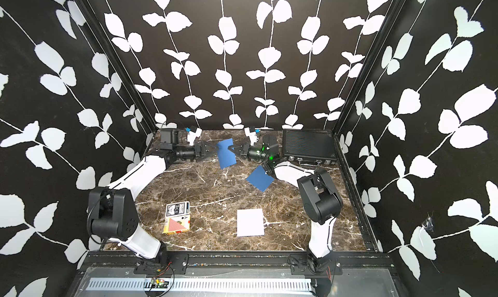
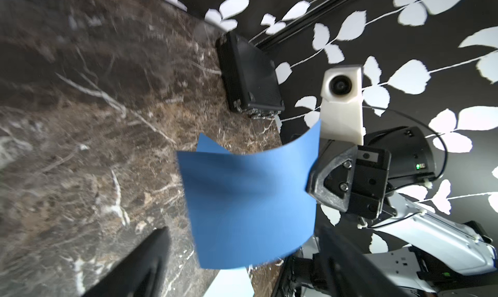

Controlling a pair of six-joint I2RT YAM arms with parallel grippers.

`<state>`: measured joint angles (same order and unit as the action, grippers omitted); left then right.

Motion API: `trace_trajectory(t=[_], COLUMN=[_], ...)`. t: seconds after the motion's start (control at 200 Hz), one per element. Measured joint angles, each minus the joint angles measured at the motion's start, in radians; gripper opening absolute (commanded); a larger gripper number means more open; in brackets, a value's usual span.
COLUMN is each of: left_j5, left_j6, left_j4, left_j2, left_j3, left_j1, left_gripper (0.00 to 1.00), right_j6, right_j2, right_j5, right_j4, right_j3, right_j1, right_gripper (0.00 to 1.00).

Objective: Fold the square paper along the opposite sides
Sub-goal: Pick up the paper from the center of the board.

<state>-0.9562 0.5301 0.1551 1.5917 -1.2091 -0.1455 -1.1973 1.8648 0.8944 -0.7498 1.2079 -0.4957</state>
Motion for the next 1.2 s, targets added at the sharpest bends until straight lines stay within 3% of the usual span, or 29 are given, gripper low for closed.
trace_trajectory(t=[0.14, 0.395, 0.575, 0.735, 0.98, 1.2], left_j5=[-0.037, -0.122, -0.147, -0.154, -0.156, -0.154], left_j6=[0.055, 0.246, 0.298, 0.296, 0.283, 0.251], left_j4=[-0.093, -0.397, -0.498, -0.503, -0.49, -0.435], left_j2=[-0.019, -0.021, -0.022, -0.023, -0.023, -0.023], left_j3=[0.026, 0.14, 0.15, 0.15, 0.148, 0.144], left_j1=[0.01, 0.008, 0.008, 0.008, 0.008, 0.008], left_gripper=[0.99, 0.97, 0.73, 0.56, 0.2, 0.18], right_j6=[-0.034, -0.088, -0.075, -0.047, 0.002, 0.025], right_j2=[-0.02, -0.02, -0.02, -0.02, -0.02, -0.022], right_j5=[-0.004, -0.053, -0.059, -0.052, -0.037, -0.014], right_j4=[-0.046, -0.099, -0.071, -0.011, 0.074, 0.096], right_j3=[0.0, 0.001, 0.001, 0.002, 0.005, 0.024], right_j1=[0.0, 0.0, 0.008, 0.023, 0.031, 0.031], right_gripper=[0.0, 0.0, 0.0, 0.0, 0.0, 0.0])
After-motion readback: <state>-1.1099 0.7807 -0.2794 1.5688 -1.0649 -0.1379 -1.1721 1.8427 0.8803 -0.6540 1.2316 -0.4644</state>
